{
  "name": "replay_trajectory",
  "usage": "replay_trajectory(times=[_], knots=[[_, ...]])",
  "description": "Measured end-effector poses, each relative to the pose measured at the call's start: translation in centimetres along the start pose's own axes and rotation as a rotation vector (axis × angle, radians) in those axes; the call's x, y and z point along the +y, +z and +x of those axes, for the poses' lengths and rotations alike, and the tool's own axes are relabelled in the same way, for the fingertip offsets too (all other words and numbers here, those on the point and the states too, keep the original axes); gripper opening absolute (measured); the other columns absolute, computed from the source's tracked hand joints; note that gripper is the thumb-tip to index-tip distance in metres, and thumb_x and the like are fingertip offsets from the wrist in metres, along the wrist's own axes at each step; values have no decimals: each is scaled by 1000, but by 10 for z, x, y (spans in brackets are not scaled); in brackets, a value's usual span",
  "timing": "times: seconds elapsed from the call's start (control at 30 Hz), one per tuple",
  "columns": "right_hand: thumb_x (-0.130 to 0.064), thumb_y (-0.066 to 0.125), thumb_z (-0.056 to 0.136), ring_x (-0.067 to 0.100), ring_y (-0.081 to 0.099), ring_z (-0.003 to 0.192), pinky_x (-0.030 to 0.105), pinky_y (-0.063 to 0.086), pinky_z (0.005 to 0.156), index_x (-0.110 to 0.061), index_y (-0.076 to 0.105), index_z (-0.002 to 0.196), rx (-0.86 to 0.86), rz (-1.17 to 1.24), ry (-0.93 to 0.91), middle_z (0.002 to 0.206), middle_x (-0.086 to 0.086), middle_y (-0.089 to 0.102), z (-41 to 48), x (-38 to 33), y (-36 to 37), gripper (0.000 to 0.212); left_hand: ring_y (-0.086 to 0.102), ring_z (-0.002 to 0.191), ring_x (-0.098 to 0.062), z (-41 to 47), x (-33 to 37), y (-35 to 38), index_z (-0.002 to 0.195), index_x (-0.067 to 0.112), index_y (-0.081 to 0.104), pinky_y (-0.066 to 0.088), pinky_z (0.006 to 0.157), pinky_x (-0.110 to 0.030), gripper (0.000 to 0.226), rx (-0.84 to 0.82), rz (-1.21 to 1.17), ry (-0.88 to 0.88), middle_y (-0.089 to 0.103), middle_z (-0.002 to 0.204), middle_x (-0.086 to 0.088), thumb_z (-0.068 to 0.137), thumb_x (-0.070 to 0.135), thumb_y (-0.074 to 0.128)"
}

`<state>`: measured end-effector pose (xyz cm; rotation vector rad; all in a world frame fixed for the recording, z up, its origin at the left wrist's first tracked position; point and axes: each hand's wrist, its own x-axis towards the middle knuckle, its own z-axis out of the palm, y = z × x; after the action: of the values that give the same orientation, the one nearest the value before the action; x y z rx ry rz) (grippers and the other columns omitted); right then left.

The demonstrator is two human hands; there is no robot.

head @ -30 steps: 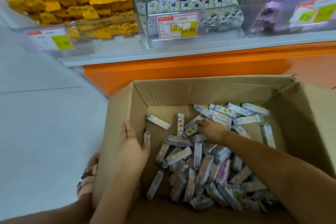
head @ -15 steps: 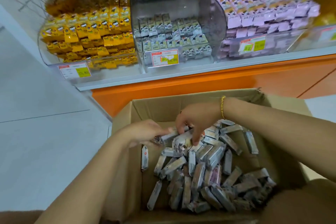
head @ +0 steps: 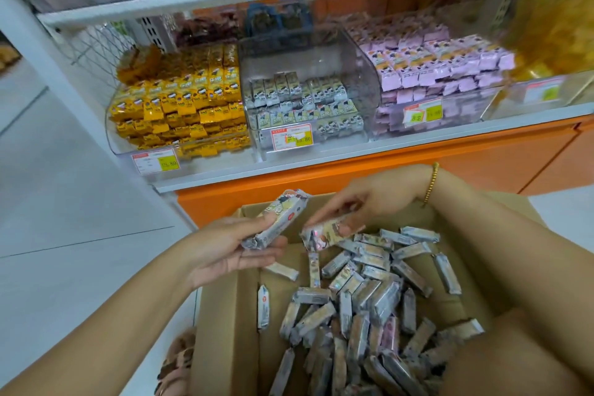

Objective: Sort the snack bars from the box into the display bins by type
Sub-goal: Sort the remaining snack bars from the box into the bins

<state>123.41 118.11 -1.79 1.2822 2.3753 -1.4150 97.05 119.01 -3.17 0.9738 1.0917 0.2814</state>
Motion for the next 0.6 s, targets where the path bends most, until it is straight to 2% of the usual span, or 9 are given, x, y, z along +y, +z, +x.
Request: replay_trajectory(times=[0.07,0.13,0.2,0.27,0.33,0.43,0.53,0.6], knots=[[-22,65,89,15,60,92,33,49,85,-27,56,131,33,5,4,109,-3,65,6,-7,1,43,69,94,-24,0,-2,7,114,5,60,57,84,-32,48,7,28,65,71,103,-15,72,27,68],[-19,75,80,15,63,91,35,52,85,-24,61,114,198,53,5,103,-5,67,13,-9,2,38,66,100,-25,4,-6,15,114,9,62,50,94,-39,53,55,82,121,72,104,-10,67,31,71],[-15,82,71,15,65,89,32,52,80,-22,57,100,380,140,9,98,-4,69,20,-8,2,39,67,96,-24,10,-5,23,111,13,63,48,93,-42,53,122,117,173,73,100,-4,64,35,72],[-11,85,66,13,64,87,28,51,75,-22,52,91,522,197,5,97,-4,68,24,-6,1,43,69,92,-20,17,-1,26,108,14,64,51,87,-38,46,153,170,212,74,96,-1,67,32,73],[-10,87,63,7,60,84,25,50,72,-23,51,91,627,250,-5,98,-5,62,26,-5,0,47,70,89,-14,23,4,27,103,17,67,50,84,-33,34,155,225,226,75,92,3,72,26,75],[-8,86,63,4,61,84,25,54,83,-26,52,107,777,462,-39,109,-3,53,33,-9,0,59,71,80,-9,31,9,28,95,22,70,52,77,-28,27,238,229,275,75,85,7,70,21,80],[-13,83,68,14,68,85,32,58,78,-20,48,122,1047,784,6,106,4,61,47,-23,6,65,72,79,-12,40,23,27,93,19,72,54,74,-26,24,363,92,361,75,81,4,70,19,81],[-25,82,71,11,67,84,26,57,73,-19,49,117,1121,722,52,99,-3,63,60,-36,8,57,72,79,-16,46,36,24,92,19,72,57,71,-29,17,466,71,449,75,81,1,75,18,78]])
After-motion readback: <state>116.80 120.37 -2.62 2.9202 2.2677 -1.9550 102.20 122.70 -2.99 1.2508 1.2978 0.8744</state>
